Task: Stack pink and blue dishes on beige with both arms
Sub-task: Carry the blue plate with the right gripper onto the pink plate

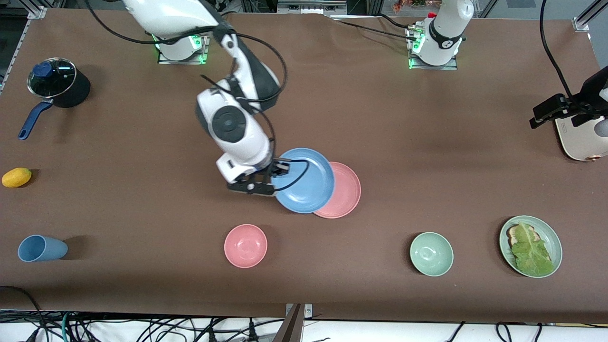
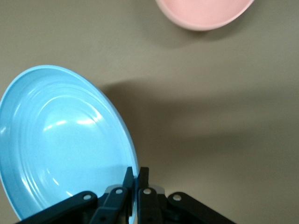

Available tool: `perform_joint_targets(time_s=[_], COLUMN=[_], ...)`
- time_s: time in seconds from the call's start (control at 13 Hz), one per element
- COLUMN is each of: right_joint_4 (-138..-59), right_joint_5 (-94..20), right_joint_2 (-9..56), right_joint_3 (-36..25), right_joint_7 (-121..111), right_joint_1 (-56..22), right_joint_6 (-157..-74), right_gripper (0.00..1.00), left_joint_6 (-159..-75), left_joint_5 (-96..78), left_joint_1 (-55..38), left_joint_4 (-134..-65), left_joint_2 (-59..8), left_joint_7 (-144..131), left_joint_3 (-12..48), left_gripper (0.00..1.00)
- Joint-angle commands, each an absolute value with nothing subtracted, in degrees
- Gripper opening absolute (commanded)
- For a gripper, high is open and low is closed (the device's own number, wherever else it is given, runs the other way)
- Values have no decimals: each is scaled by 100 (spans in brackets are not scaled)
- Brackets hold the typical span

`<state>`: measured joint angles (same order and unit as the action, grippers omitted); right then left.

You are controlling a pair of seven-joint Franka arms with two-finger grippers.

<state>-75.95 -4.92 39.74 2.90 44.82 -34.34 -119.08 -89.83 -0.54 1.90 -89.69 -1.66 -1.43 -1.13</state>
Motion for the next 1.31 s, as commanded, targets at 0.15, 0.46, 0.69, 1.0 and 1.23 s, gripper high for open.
perform_joint_targets(time_s=[0.15,0.46,0.69,1.0,1.23], right_joint_4=[-7506,-7497,-7497,-7532,-7541], right_joint_5=[-439,-439,-439,-369,-202], right_joint_2=[4604,4764,4772,4746,4676], right_joint_3=[202,202,202,193,62], right_joint_7=[5747,5766,5783,5862,5889], right_joint_1=[-3981,-3981,-3981,-3990,-3982], right_joint_6=[-12909,-13306,-13315,-13280,-13053], right_gripper=[0,0,0,29,58], left_joint_6=[-8947,-8947,-8956,-8974,-8974], left_joint_5=[-123,-123,-123,-123,-123], left_joint_1=[290,281,290,290,290], left_joint_4=[-8859,-8859,-8877,-8886,-8894], left_joint_2=[-229,-229,-229,-229,-229], left_joint_7=[9,9,9,9,9], left_joint_3=[-114,-70,-88,-88,-88], left_gripper=[100,100,100,100,100])
